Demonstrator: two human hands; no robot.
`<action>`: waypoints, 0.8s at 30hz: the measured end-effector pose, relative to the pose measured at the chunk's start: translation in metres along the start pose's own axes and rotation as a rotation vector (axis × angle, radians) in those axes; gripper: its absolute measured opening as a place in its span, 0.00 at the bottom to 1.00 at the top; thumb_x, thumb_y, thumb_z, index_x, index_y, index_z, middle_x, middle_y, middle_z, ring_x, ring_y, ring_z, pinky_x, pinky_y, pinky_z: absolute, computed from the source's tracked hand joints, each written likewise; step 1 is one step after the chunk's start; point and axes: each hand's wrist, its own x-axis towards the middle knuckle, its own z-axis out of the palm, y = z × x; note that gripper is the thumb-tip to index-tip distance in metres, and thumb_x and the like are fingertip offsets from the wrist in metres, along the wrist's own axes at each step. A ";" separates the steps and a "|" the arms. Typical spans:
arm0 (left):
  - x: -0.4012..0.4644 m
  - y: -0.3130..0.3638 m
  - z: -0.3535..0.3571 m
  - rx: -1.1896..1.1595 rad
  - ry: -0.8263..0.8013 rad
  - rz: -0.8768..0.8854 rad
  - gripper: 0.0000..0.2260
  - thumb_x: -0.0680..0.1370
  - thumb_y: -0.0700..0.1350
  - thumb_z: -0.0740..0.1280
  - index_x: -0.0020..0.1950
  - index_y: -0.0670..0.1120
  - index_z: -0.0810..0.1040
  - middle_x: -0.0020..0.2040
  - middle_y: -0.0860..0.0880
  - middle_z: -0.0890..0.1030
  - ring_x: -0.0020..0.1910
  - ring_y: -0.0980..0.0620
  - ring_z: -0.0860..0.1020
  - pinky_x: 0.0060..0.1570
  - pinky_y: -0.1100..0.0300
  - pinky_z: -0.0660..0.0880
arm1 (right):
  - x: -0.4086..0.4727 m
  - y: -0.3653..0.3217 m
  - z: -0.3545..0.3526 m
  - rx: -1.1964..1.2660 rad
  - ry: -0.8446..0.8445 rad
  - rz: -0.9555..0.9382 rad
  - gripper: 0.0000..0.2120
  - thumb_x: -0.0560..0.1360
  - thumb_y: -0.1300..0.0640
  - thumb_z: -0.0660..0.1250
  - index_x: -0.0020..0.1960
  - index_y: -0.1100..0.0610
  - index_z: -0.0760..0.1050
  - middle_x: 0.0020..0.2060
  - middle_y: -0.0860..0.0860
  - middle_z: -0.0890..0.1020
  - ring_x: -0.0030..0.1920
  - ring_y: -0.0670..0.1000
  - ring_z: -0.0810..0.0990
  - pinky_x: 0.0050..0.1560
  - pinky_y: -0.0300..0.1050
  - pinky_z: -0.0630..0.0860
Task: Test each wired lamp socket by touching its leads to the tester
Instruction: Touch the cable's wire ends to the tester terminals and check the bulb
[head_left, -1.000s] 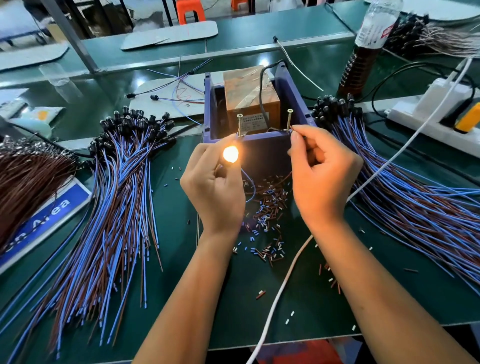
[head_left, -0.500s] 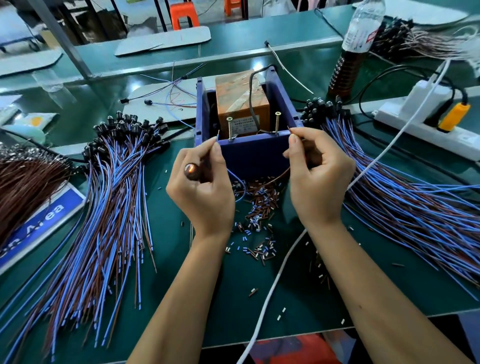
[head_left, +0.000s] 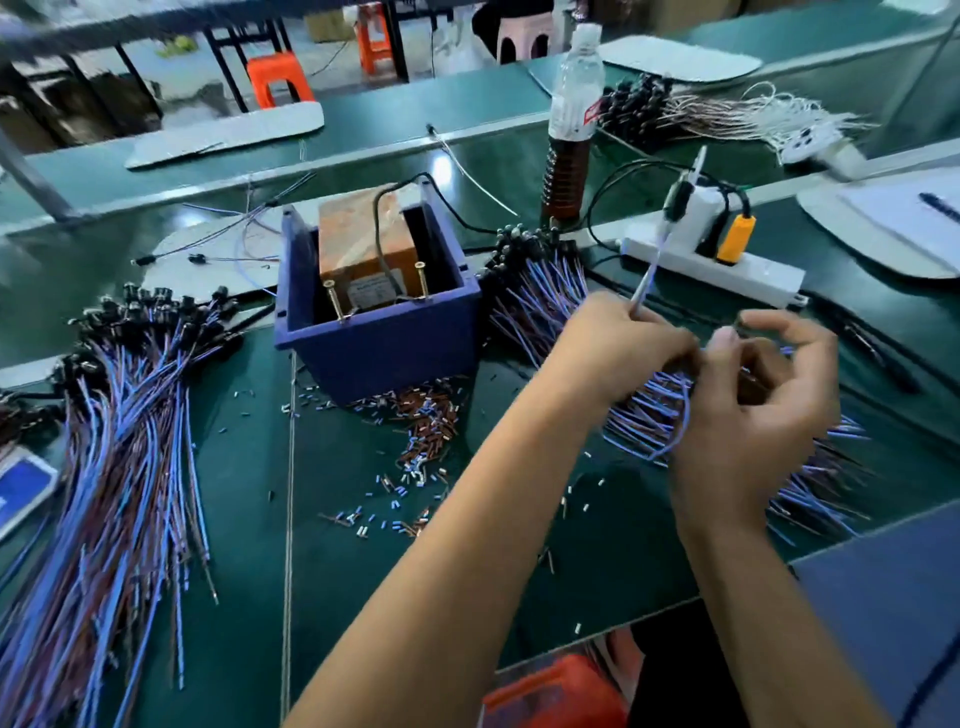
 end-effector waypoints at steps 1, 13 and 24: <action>0.007 0.007 0.015 -0.010 -0.089 -0.058 0.10 0.76 0.40 0.73 0.36 0.40 0.79 0.25 0.47 0.75 0.20 0.53 0.68 0.25 0.65 0.67 | 0.004 0.003 -0.009 -0.011 0.047 0.017 0.05 0.81 0.62 0.65 0.56 0.55 0.73 0.36 0.47 0.77 0.36 0.45 0.77 0.40 0.41 0.72; 0.066 0.002 0.044 -0.645 0.274 -0.324 0.11 0.84 0.39 0.59 0.43 0.43 0.76 0.33 0.48 0.73 0.27 0.54 0.67 0.27 0.63 0.62 | 0.051 0.006 -0.040 -0.257 0.275 -0.096 0.15 0.80 0.61 0.60 0.62 0.61 0.79 0.56 0.55 0.72 0.41 0.57 0.74 0.44 0.52 0.75; 0.074 -0.002 0.015 -0.797 0.741 -0.210 0.11 0.83 0.45 0.68 0.43 0.48 0.87 0.30 0.57 0.78 0.30 0.57 0.71 0.32 0.64 0.69 | 0.055 -0.032 -0.015 0.202 0.188 -0.486 0.08 0.80 0.67 0.56 0.56 0.63 0.72 0.46 0.59 0.79 0.43 0.57 0.74 0.48 0.48 0.70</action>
